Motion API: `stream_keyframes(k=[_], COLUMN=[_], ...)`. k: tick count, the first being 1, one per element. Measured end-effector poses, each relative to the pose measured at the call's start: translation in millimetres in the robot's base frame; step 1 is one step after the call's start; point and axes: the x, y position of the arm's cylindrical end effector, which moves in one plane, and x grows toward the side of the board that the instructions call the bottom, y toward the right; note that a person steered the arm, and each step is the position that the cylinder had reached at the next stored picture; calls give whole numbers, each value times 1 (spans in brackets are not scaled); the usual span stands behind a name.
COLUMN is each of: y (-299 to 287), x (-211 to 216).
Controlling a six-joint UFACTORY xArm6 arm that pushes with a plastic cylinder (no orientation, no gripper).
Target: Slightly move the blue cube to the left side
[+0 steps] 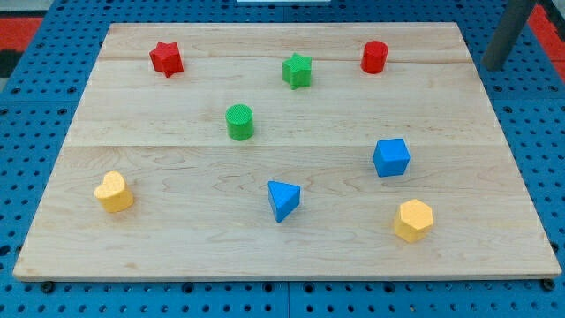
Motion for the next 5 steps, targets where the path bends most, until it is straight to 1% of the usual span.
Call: stream_keyframes(k=[1, 2, 3, 4, 5], y=[-15, -32, -92, -141, -145], x=[15, 40, 126, 167, 172])
